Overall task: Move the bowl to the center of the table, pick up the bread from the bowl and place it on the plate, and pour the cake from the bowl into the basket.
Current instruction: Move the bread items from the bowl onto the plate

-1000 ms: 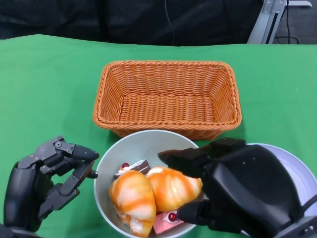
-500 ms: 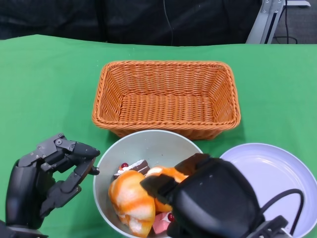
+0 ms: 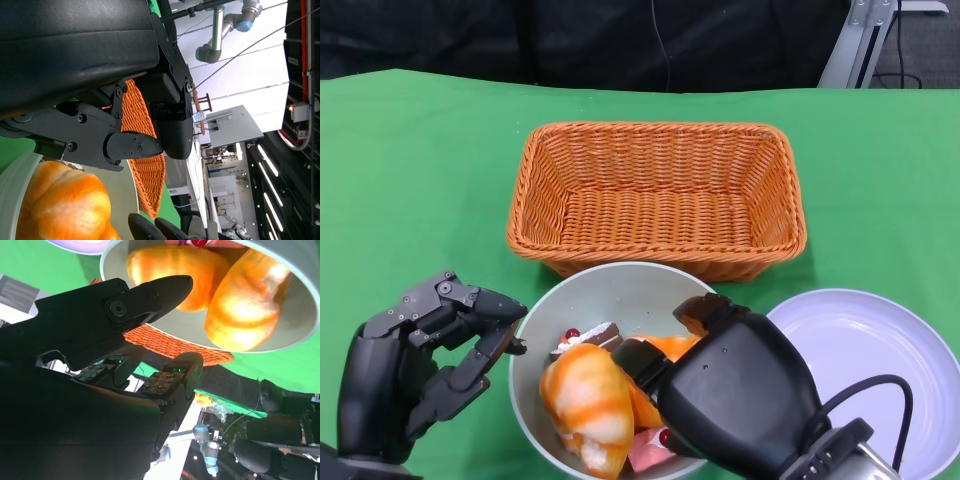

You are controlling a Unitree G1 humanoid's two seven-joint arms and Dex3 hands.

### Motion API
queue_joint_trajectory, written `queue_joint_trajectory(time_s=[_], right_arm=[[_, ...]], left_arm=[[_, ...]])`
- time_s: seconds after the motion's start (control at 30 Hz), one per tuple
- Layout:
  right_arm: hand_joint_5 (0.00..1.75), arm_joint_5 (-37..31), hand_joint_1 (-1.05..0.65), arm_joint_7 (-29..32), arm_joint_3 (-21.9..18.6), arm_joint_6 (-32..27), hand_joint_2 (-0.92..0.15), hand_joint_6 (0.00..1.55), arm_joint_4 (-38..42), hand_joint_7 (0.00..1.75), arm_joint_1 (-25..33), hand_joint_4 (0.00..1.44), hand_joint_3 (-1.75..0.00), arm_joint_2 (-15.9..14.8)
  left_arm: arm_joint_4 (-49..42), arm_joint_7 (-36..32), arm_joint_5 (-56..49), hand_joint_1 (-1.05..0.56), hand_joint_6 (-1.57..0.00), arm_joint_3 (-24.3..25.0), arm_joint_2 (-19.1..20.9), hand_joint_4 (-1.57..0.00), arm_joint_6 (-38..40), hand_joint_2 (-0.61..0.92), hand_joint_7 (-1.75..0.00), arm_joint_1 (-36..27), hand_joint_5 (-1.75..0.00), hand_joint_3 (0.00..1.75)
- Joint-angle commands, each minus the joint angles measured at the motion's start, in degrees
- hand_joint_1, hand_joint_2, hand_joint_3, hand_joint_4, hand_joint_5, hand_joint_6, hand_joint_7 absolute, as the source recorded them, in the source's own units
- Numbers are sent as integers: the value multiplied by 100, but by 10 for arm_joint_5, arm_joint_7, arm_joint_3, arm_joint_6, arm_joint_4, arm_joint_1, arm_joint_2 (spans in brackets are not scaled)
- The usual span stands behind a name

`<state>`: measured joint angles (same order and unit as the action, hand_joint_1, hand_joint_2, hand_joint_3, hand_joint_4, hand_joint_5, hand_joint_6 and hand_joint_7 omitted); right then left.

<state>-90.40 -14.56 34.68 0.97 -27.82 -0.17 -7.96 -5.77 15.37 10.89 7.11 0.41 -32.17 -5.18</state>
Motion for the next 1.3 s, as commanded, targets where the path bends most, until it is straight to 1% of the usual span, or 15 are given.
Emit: queue_joint_trajectory(time_s=[0.03, 0.13, 0.2, 0.63, 0.7, 0.77, 0.97, 1.3], right_arm=[[0, -15, -78, 7, -7, -12, -92, 56, 12, 0, -15, 63, -3, -1], [0, -27, -77, 6, -9, -28, -92, 55, 25, 0, -22, 63, -4, 6], [1, -28, -77, 9, -8, -36, -92, 56, 35, 1, -25, 65, -4, 9], [2, -27, -78, -1, -1, -56, -92, 59, 49, 2, -29, 67, -3, 11], [2, -37, -79, -25, 7, -62, -92, 58, 60, 1, -32, 67, -4, 20], [2, -45, -81, -36, 13, -66, -92, 57, 73, 0, -36, 67, -4, 23], [3, -50, -82, -36, 20, -75, -92, 56, 90, 0, -41, 69, -5, 23], [1, -47, -81, -65, 27, -90, -92, 52, 107, 0, -50, 67, -8, 33]], left_arm=[[1, -10, -3, -20, -82, 5, 6, -73, -2, 92, -103, -4, -143, 31], [2, -10, -3, -20, -82, 4, 7, -73, 0, 92, -104, -4, -144, 31], [2, -10, -2, -21, -82, 3, 8, -74, 0, 92, -104, -5, -145, 31], [5, -5, 8, -21, -82, 1, 10, -73, 9, 92, -100, -8, -146, 30], [-2, -9, -2, -21, -83, 1, 9, -73, -2, 92, -100, -6, -146, 30], [-6, -10, -7, -22, -83, 1, 9, -73, -9, 92, -101, -5, -146, 30], [2, -8, -1, -21, -82, -1, 7, -72, -1, 92, -103, -8, -146, 31], [4, -19, -15, -21, -83, -2, 5, -73, -6, 92, -103, -8, -146, 33]])
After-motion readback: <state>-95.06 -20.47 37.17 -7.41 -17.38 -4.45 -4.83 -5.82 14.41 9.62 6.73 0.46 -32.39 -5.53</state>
